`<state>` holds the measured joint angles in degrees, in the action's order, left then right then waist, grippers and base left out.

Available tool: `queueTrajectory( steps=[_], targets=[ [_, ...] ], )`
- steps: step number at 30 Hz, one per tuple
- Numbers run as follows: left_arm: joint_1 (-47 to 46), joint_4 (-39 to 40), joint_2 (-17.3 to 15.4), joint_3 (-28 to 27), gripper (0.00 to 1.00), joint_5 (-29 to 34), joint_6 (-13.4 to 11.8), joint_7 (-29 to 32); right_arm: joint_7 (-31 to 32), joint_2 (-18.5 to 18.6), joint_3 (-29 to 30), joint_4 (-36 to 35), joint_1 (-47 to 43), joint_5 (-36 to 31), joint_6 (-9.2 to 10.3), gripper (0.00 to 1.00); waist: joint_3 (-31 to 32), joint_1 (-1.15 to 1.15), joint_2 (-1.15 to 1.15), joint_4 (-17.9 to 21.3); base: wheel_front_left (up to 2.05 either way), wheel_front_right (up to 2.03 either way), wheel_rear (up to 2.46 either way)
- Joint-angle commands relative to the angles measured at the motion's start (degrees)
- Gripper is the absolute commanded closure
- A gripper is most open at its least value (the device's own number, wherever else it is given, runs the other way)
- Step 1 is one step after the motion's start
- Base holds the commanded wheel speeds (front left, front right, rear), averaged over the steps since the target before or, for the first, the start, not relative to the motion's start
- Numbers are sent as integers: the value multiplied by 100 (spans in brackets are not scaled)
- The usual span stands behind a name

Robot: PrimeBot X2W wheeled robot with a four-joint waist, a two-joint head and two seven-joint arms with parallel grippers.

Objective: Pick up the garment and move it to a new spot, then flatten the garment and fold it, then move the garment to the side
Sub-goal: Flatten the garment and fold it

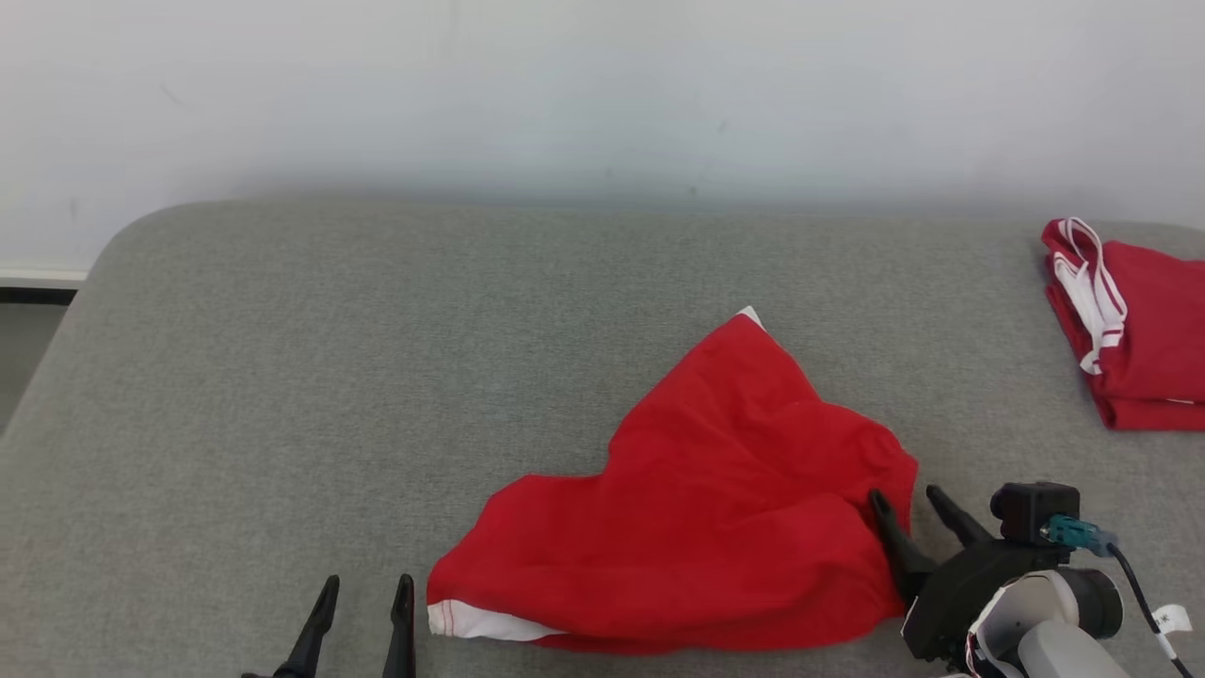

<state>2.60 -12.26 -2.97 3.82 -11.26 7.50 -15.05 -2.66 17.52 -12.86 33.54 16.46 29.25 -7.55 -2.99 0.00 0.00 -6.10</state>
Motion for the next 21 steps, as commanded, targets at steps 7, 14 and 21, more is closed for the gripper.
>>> queueTrajectory(
  steps=[7, 14, 21],
  targets=[
    [-21, 32, 12, 121, 0, -148, -27, -17, 170, 148, -377, 122, 392, 733, 16, 100, -92, 0, 0, -232, 0, 0, 0],
    [-146, 72, 13, 184, 0, -199, -61, -17, -189, 253, -433, 172, 1230, 770, 16, 100, -282, 0, 0, -295, 0, 0, 0],
    [-369, -1, 13, 401, 0, -324, -103, -17, -2, -68, -131, 1400, 2479, 743, 16, 100, -567, 0, 0, -431, 0, 0, 0]
  ],
)
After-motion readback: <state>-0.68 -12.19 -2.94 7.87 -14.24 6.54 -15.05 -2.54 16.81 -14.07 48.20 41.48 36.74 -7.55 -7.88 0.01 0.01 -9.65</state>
